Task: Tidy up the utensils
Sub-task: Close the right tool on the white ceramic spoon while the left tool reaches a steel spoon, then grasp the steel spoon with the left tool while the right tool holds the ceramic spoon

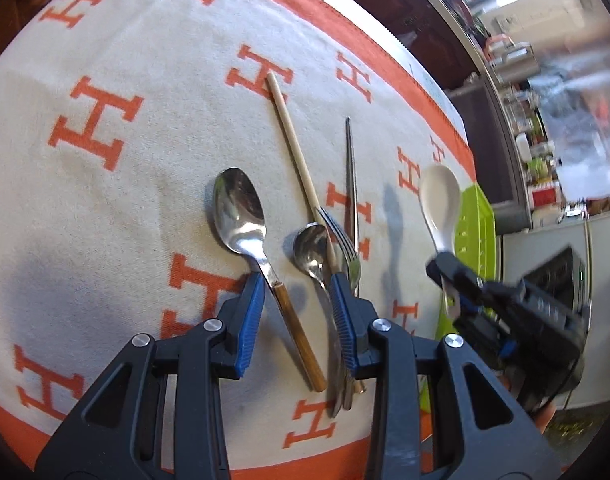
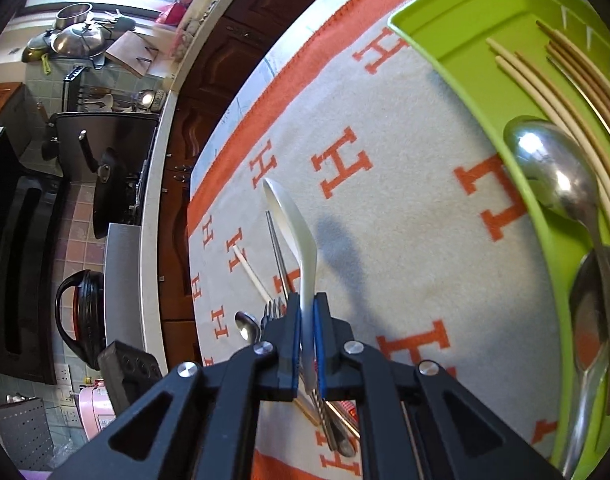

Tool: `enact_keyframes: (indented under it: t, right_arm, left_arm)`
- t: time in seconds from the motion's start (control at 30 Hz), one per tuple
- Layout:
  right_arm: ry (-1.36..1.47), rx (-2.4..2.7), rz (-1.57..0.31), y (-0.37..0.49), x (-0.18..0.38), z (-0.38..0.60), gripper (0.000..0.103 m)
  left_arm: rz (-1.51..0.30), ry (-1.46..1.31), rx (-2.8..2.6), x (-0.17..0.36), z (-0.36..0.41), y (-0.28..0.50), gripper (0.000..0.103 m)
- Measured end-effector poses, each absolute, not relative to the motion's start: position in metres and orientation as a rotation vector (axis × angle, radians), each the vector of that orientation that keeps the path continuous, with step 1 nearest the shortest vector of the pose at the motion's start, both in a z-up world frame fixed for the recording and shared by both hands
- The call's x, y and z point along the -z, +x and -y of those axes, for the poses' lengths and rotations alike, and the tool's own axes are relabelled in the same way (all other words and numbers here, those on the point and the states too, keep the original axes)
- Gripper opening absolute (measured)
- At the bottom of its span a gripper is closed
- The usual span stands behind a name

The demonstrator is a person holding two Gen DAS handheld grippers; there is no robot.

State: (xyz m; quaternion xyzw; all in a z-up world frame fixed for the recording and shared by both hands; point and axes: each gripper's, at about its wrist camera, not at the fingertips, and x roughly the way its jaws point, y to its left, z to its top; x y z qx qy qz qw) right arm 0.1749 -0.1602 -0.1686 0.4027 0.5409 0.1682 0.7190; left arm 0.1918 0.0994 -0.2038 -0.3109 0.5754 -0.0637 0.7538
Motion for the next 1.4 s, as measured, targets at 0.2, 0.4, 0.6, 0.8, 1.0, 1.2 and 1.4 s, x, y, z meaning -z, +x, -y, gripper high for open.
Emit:
enact_keyframes:
  t: [0.2, 0.4, 0.6, 0.8, 1.0, 1.2, 1.4]
  right_arm:
    - [0.889, -0.39, -1.175, 0.164, 0.161, 0.167, 0.006]
    - [0.874, -0.396, -1.14, 0.15, 0.151, 0.181, 0.006]
    - [0.888, -0.39, -1.095, 0.133, 0.14, 0.204, 0.006]
    - [0.896, -0.365, -1.045, 0.118, 0.129, 0.231, 0.006]
    - [0.858, -0.285, -0.987, 0.103, 0.11, 0.272, 0.006]
    - [0.752, -0.167, -0.933, 0.093, 0.088, 0.319, 0.006]
    - [0.753, -0.096, -0.946, 0.088, 0.1, 0.355, 0.006]
  left_arm:
    - [-1.244, -0.65, 0.054, 0.207, -0.094, 0.195, 0.008]
    - [-1.21, -0.569, 0.052, 0.193, -0.085, 0.191, 0.005]
    - [-1.158, -0.47, 0.098, 0.159, -0.076, 0.176, 0.005]
    - [-1.109, -0.413, 0.174, 0.113, -0.063, 0.155, 0.005]
    - [-1.069, -0.345, 0.265, 0.062, -0.021, 0.151, 0.005]
    - [-1.051, -0.268, 0.34, 0.027, 0.04, 0.163, 0.005]
    - [-1.078, -0.203, 0.366, 0.033, 0.107, 0.187, 0.005]
